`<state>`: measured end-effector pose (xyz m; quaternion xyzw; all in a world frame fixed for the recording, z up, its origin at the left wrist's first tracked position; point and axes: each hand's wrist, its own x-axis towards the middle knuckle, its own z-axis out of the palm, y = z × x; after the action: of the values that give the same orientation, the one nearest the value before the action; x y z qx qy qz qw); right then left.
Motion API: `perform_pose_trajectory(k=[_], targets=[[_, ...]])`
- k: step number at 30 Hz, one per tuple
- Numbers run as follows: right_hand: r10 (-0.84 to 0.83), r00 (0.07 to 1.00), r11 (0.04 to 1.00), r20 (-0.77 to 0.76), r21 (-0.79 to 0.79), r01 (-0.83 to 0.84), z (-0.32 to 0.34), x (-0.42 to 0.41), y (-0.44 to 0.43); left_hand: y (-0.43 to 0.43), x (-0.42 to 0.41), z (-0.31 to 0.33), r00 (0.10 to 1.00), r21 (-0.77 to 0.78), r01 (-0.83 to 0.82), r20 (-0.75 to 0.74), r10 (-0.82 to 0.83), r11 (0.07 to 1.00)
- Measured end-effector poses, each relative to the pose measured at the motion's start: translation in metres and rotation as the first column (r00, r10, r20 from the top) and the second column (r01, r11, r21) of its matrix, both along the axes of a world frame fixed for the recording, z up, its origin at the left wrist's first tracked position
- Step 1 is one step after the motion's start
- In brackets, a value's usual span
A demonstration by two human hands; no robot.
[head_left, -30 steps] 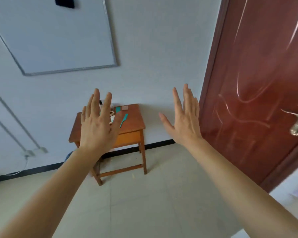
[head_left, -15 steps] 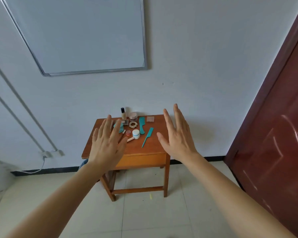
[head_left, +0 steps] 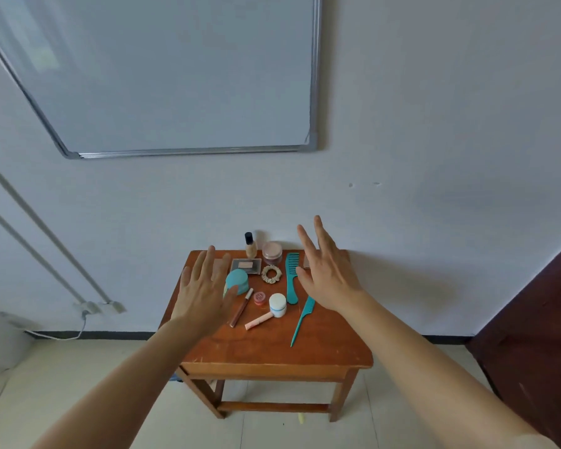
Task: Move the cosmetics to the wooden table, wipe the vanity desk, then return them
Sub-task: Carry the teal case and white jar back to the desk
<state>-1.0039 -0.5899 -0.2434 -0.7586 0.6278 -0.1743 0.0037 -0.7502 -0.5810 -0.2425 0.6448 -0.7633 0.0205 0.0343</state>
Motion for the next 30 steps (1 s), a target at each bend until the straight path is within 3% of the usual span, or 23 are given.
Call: perform_pose_trajectory(k=[8,13,20,25,30], targets=[[-0.060,0.998,0.977,0.029,0.208,0.053,-0.058,0.030,-0.086,-0.137,0.026,-0.058,0.983,0.180,0.158,0.064,-0.172,0.971],[-0.184,0.983,0.899,0.016,0.407,0.161,-0.114,0.053,-0.113,-0.199,0.030,-0.108,0.943,0.317,0.310,0.019,-0.333,0.896],[-0.291,0.956,0.776,-0.035,0.576,0.257,-0.173,0.083,-0.105,-0.223,0.034,-0.180,0.914,0.513,0.377,-0.071,-0.400,0.771],[-0.357,0.933,0.699,-0.044,0.650,0.298,-0.185,0.093,-0.098,-0.228,0.033,-0.188,0.928,0.521,0.358,-0.104,-0.359,0.775],[-0.443,0.896,0.738,0.025,0.577,0.349,-0.167,0.090,-0.098,-0.223,0.035,-0.170,0.917,0.448,0.398,-0.175,-0.358,0.800]])
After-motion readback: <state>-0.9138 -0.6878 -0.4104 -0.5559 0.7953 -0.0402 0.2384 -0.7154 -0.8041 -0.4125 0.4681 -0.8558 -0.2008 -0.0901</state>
